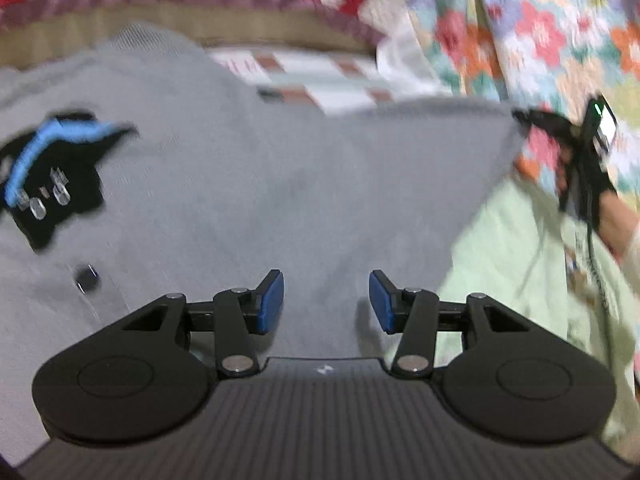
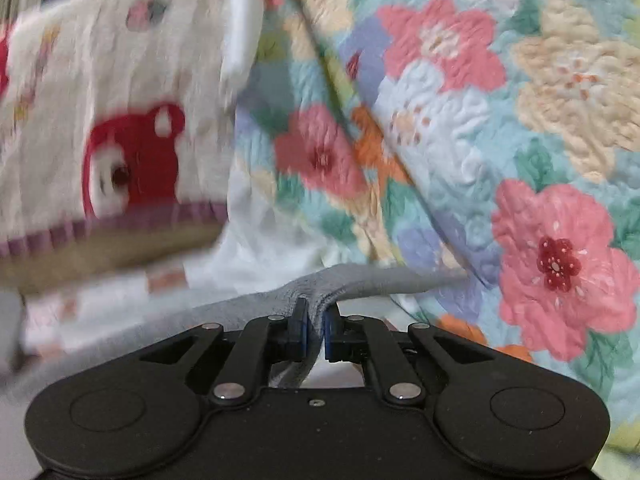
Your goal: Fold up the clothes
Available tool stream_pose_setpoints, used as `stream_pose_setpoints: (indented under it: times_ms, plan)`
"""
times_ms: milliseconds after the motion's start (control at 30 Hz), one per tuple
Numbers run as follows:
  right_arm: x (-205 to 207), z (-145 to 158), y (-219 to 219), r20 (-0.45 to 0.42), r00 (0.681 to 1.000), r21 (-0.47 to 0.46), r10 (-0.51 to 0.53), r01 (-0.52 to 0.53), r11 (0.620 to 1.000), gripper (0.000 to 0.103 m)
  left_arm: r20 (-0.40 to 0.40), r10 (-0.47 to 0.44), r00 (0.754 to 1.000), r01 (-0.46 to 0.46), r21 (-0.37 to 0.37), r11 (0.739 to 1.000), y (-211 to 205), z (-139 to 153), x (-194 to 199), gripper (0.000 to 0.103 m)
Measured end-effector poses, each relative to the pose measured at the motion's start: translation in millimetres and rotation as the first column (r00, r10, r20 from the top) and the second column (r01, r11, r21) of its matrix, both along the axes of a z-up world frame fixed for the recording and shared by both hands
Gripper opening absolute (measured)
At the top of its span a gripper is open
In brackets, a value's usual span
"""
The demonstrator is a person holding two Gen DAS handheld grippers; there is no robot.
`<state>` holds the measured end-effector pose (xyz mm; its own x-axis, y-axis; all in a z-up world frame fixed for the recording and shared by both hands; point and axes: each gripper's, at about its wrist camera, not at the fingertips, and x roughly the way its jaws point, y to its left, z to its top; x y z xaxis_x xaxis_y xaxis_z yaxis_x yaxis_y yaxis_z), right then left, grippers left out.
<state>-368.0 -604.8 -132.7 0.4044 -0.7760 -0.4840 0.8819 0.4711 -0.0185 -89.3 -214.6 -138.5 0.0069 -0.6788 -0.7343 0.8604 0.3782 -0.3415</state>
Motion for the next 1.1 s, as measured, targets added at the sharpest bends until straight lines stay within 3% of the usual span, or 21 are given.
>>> stream_pose_setpoints:
  times_ms: [67, 167, 267, 300, 367, 433, 500, 567, 633, 700, 767, 833, 867, 900, 933, 1000, 1033, 1067, 1100]
  plan:
    - [14.5, -19.1, -7.5, -0.116, 0.992, 0.054, 0.041, -0.034, 0.998, 0.008, -0.022, 0.003, 1.0, -0.002, 0.024, 1.0, 0.2, -7.8, -1.0, 0.047]
    - [30.2, -43.2, -14.1, -0.2, 0.98, 0.215, 0.016, 0.028, 0.976, 0.015, -0.089, 0.059, 0.994, -0.059, 0.001, 0.998, 9.7, -1.4, 10.5, 0.047]
    - [44.5, -32.9, 17.4, -0.241, 0.97, 0.166, -0.027, 0.068, 0.984, 0.044, -0.157, 0.121, 0.98, -0.128, -0.036, 0.991, 32.3, 10.6, 23.0, 0.051]
    - [48.5, -26.8, 33.2, -0.235, 0.972, 0.147, 0.0, 0.036, 0.988, 0.056, -0.179, 0.138, 0.974, -0.148, -0.047, 0.988, 40.9, 14.5, 26.7, 0.052]
    - [55.1, -9.5, 74.8, -0.191, 0.973, 0.103, 0.131, -0.113, 0.988, 0.058, -0.222, 0.171, 0.96, -0.19, -0.068, 0.979, 58.3, 22.2, 34.2, 0.052]
    - [61.7, 7.7, 116.4, -0.153, 0.952, 0.051, 0.264, -0.259, 0.965, 0.058, -0.214, 0.136, 0.967, -0.153, -0.064, 0.986, 60.2, 21.2, 28.3, 0.052]
    - [65.4, 16.4, 147.0, -0.052, 0.894, 0.133, 0.445, -0.436, 0.89, 0.058, -0.202, 0.096, 0.975, -0.109, -0.057, 0.992, 61.0, 19.6, 21.6, 0.052]
    - [68.6, 19.7, 171.6, 0.099, 0.8, 0.25, 0.592, -0.595, 0.764, 0.057, -0.191, 0.055, 0.98, -0.066, -0.05, 0.997, 61.8, 17.9, 14.8, 0.052]
    - [75.3, 9.6, 186.4, 0.258, 0.739, 0.403, 0.623, -0.668, 0.626, 0.057, -0.179, 0.015, 0.984, -0.022, -0.042, 0.999, 62.6, 16.3, 8.0, 0.052]
    - [81.0, -7.0, 194.7, 0.338, 0.749, 0.535, 0.57, -0.652, 0.538, 0.058, -0.168, -0.027, 0.985, 0.021, -0.034, 0.999, 63.4, 14.6, 1.2, 0.052]
    - [81.5, -26.2, 200.8, 0.406, 0.781, 0.624, 0.474, -0.616, 0.482, 0.058, -0.172, -0.044, 0.984, 0.041, -0.025, 0.999, 56.3, 8.0, -4.1, 0.053]
    - [79.8, -45.0, 205.7, 0.472, 0.802, 0.673, 0.366, -0.596, 0.438, 0.059, -0.122, -0.055, 0.991, 0.056, 0.001, 0.998, 48.7, 3.2, -10.9, 0.058]
    - [80.7, -53.1, 208.0, 0.486, 0.816, 0.689, 0.314, -0.578, 0.436, 0.06, -0.095, -0.061, 0.994, 0.062, 0.015, 0.998, 45.0, 0.9, -14.4, 0.056]
    - [82.6, -60.0, 211.5, 0.486, 0.83, 0.704, 0.272, -0.557, 0.44, 0.063, -0.068, -0.067, 0.995, 0.069, 0.029, 0.997, 41.2, -1.4, -17.9, 0.042]
    - [86.2, -65.8, 213.3, 0.478, 0.845, 0.713, 0.24, -0.533, 0.455, 0.063, -0.062, -0.077, 0.995, 0.079, 0.026, 0.997, 40.7, 0.3, -17.6, 0.004]
    - [94.4, -70.3, 214.0, 0.464, 0.859, 0.7, 0.216, -0.505, 0.505, 0.062, -0.056, -0.099, 0.993, 0.1, 0.014, 0.995, 40.9, 4.9, -15.8, 0.005]
    - [95.7, -69.8, 214.7, 0.477, 0.854, 0.681, 0.207, -0.508, 0.528, 0.054, -0.061, -0.09, 0.994, 0.089, -0.007, 0.996, 44.6, 11.0, -14.0, 0.005]
    - [94.1, -67.1, 214.3, 0.497, 0.845, 0.657, 0.198, -0.516, 0.55, 0.043, -0.067, -0.077, 0.995, 0.075, -0.031, 0.997, 49.0, 17.7, -12.0, 0.005]
    - [90.3, -61.6, 213.9, 0.52, 0.829, 0.621, 0.207, -0.532, 0.576, 0.013, -0.075, -0.064, 0.995, 0.06, -0.055, 0.997, 53.3, 24.4, -10.1, 0.005]
